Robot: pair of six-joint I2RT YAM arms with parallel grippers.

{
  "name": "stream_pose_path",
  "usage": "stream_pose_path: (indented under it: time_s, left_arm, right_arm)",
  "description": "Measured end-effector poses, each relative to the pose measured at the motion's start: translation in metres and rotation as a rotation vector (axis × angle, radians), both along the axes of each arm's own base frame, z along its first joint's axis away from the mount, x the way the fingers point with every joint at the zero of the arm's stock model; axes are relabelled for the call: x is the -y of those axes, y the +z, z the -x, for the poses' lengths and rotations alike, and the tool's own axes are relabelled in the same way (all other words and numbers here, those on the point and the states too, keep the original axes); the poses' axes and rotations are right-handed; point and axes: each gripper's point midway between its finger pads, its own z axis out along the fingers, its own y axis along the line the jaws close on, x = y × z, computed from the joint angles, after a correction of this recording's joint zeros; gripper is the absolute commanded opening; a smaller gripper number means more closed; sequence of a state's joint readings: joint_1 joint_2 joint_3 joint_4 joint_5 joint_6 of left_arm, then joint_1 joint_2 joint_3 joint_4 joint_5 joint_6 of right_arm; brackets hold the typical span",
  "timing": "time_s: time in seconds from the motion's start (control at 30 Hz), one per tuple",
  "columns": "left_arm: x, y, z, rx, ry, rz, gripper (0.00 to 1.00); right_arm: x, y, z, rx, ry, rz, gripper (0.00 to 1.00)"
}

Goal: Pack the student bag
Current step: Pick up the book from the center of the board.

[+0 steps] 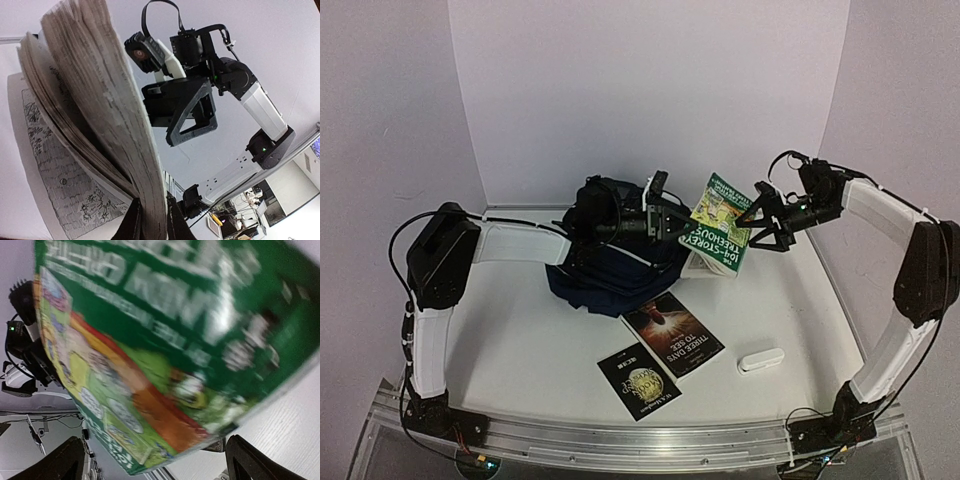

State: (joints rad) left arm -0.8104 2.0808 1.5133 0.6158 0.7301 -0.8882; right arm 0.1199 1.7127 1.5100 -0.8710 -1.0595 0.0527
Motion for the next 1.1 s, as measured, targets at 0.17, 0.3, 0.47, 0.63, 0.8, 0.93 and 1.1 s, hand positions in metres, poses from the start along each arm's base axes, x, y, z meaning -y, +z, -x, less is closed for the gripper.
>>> stream_pose_path:
  time_s: [0.17, 0.3, 0.47, 0.63, 0.8, 0.93, 1.1]
  left_arm:
    - [-0.001, 0.007, 0.011, -0.007, -0.054, 0.045, 0.00]
    - [-0.003, 0.021, 0.016, 0.010, -0.080, 0.094, 0.00]
    - [-0.007, 0.031, 0.020, 0.022, -0.094, 0.141, 0.00]
    - [-0.010, 0.038, 0.023, 0.019, -0.103, 0.179, 0.00]
    - [-0.010, 0.043, 0.034, 0.005, -0.152, 0.197, 0.00]
    - [-0.012, 0.047, 0.039, 0.011, -0.178, 0.211, 0.00]
    - [-0.012, 0.047, 0.040, 0.005, -0.183, 0.209, 0.00]
  right_arm:
    - [-0.011, 0.011, 0.000, 0.000, 0.023, -0.047, 0.84]
    - [-0.015, 0.019, -0.002, -0.003, 0.018, -0.076, 0.71]
    - [-0.018, 0.026, -0.007, -0.010, 0.003, -0.104, 0.69]
    - [-0.025, 0.034, -0.014, -0.017, -0.019, -0.151, 0.87]
    - [-0.032, 0.042, -0.018, 0.005, -0.024, -0.192, 0.97]
    - [-0.034, 0.045, -0.019, 0.008, -0.025, -0.210, 0.96]
    - [-0.038, 0.046, -0.018, 0.004, -0.021, -0.229, 0.76]
